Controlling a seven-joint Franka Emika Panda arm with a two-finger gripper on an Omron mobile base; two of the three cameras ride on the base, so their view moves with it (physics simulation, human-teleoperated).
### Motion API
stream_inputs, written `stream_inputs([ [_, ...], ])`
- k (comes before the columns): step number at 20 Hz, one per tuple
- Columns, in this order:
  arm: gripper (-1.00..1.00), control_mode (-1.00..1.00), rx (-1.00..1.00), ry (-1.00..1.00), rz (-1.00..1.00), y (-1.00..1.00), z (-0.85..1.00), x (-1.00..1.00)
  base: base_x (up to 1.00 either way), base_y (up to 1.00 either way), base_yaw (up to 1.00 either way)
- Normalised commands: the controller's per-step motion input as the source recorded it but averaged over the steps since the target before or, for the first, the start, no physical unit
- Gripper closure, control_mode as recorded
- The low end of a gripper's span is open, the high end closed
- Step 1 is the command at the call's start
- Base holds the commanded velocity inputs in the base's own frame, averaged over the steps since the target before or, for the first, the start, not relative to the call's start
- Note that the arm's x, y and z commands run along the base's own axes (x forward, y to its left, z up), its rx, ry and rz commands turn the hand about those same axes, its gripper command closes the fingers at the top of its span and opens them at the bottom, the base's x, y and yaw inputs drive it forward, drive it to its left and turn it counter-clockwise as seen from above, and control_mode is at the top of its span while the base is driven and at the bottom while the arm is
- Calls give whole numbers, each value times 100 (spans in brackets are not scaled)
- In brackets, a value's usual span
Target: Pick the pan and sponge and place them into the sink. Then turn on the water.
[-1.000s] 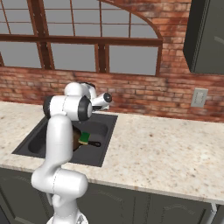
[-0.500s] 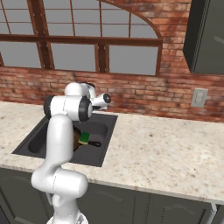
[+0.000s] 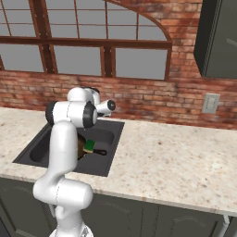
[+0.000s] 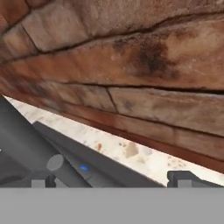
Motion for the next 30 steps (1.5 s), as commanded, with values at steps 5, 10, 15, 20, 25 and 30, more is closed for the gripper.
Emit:
stream_inputs([
  [5, -100, -100, -5, -21, 0, 0, 0, 25, 0, 0, 0],
  [10, -100, -100, 0, -20, -3, -8, 0, 27, 0, 0, 0],
  [15, -100, -100, 0, -15, -11, -24, 0, 42, 0, 0, 0],
  [20, -100, -100, 1, -11, -18, -9, 0, 59, 0, 0, 0],
  [25, -100, -100, 0, -6, -17, -46, 0, 76, 0, 0, 0],
  [30, -100, -100, 0, -1, -15, -81, -5, 86, 0, 0, 0],
])
